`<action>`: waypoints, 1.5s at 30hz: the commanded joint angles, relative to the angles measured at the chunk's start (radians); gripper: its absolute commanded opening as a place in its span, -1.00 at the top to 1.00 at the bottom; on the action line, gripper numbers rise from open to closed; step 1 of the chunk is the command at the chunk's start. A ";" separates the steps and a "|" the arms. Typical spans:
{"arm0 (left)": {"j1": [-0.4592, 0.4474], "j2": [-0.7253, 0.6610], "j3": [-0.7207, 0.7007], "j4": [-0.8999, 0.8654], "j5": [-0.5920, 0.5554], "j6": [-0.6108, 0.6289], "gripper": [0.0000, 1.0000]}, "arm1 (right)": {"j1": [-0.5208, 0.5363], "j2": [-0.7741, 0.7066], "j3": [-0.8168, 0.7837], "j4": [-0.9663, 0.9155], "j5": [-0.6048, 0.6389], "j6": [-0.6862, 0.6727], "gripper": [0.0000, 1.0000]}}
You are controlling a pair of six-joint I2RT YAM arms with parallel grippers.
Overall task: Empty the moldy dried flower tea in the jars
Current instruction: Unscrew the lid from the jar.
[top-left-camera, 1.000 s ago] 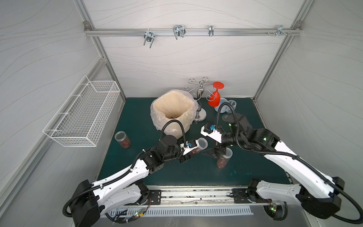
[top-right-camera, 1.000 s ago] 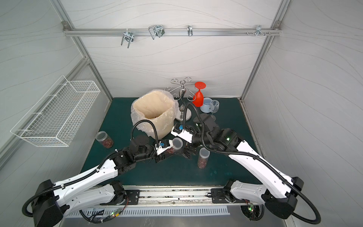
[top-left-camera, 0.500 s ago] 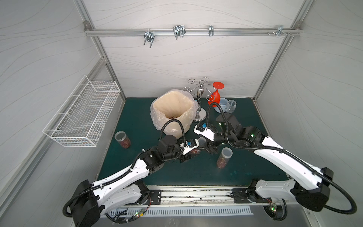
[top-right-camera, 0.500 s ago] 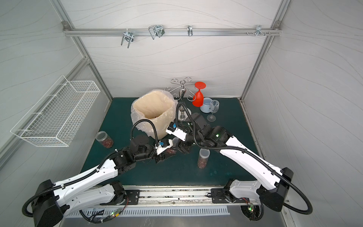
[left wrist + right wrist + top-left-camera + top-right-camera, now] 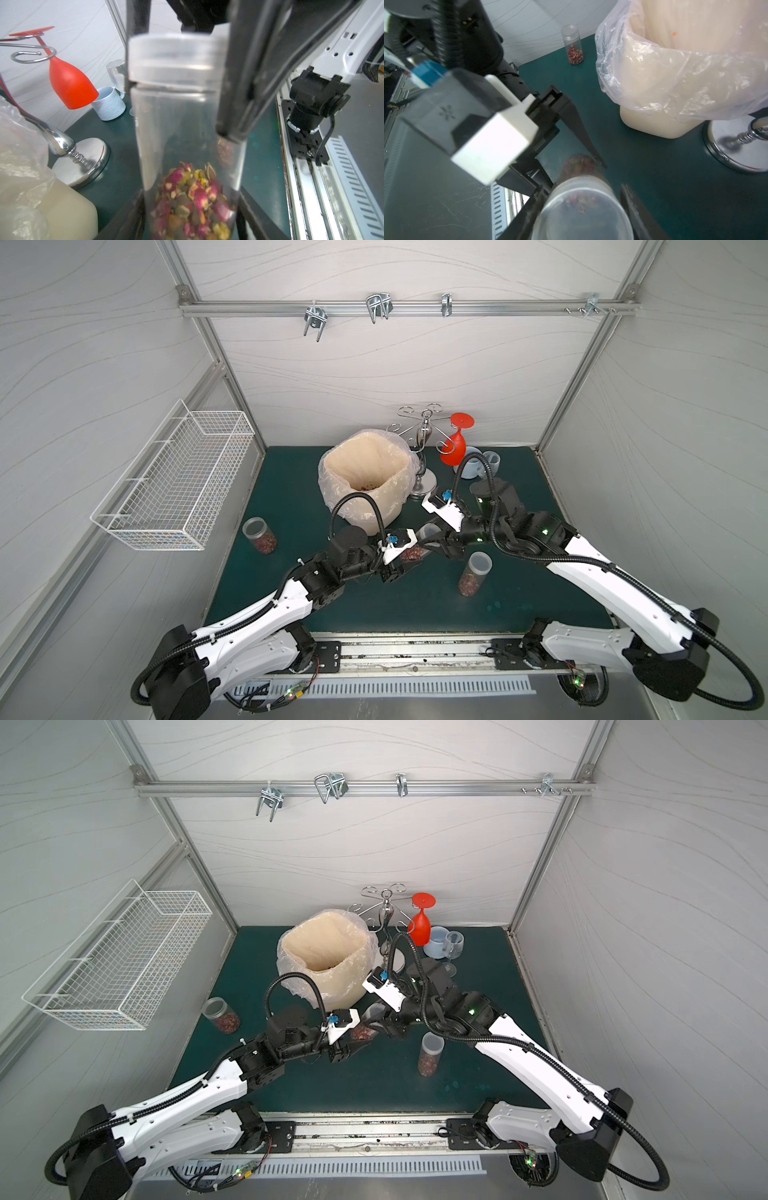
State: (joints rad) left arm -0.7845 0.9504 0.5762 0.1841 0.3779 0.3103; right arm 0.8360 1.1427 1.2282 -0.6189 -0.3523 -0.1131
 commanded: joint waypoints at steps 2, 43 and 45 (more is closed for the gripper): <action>0.005 -0.021 -0.009 0.112 -0.002 -0.013 -0.41 | -0.011 -0.025 -0.003 0.037 -0.041 0.074 0.87; 0.005 -0.034 -0.015 0.097 -0.190 0.110 0.36 | -0.057 0.008 0.210 -0.189 0.014 0.353 -0.96; 0.005 -0.039 -0.011 0.085 -0.207 0.124 0.39 | -0.061 0.040 0.245 -0.249 0.038 0.354 -0.98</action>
State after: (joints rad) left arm -0.7815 0.9340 0.5423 0.2607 0.2169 0.3870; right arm 0.7841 1.1526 1.4284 -0.7376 -0.3641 0.1864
